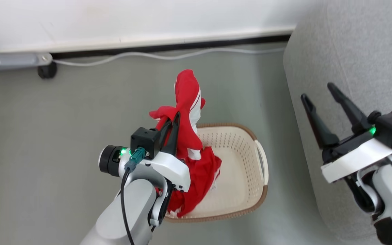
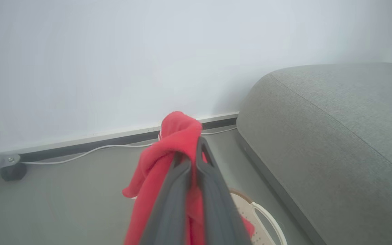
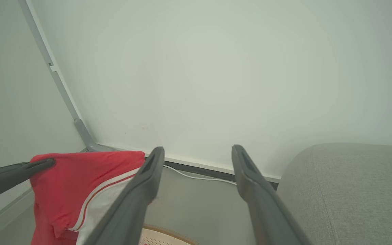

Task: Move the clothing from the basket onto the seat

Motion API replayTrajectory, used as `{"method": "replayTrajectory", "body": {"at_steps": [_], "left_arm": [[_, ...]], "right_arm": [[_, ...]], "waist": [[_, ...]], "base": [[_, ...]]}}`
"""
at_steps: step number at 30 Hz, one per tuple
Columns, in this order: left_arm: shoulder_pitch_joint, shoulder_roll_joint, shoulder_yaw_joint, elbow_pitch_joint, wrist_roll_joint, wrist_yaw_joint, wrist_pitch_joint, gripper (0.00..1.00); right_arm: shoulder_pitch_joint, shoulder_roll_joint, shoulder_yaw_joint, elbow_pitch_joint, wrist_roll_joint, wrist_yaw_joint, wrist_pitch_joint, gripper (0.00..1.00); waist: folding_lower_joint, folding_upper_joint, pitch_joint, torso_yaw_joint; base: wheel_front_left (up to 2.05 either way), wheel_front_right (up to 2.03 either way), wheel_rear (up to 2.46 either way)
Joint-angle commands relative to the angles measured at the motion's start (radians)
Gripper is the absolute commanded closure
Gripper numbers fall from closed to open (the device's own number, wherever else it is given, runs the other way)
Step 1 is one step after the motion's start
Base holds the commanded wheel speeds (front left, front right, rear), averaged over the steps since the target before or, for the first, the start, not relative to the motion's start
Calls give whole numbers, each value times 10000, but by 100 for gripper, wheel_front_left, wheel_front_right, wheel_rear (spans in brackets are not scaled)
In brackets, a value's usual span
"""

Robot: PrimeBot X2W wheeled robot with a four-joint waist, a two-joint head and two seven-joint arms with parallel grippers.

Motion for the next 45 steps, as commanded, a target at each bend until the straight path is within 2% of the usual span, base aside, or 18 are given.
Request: {"method": "replayTrajectory", "body": {"at_steps": [1, 12, 31, 36, 42, 45], "left_arm": [[17, 74, 404, -376, 217, -81, -62, 100], [287, 74, 1244, -1700, 1174, -432, -62, 100], [-160, 78, 1642, -2724, 2013, -874, -62, 100], [-139, 77, 1623, -2793, 2077, -945, -63, 100], [-135, 76, 1415, -2834, 2021, -977, -63, 100], [-163, 75, 1214, -2864, 1937, -946, -63, 100]], "right_arm": [[289, -37, 145, -114, -87, 40, -61, 0], [728, 572, 397, 521, -239, 40, -61, 0], [1142, 1104, 388, 954, -417, 40, -61, 0], [993, 1228, 548, 312, -370, 40, -61, 0], [536, 1245, 1345, -1149, -133, 40, -61, 0], [256, 1235, 1809, -1416, -118, 40, -61, 0]], "waist": [[0, -1, -416, 116], [0, -1, -1338, 106], [0, -1, -2109, -119], [0, -1, -2160, -136], [0, -1, -2166, -52], [0, -1, -2159, 25]], "base": [[0, 0, 0], [0, 0, 0], [0, 0, 0], [0, 0, 0], [0, 0, 0], [0, 0, 0]]}}
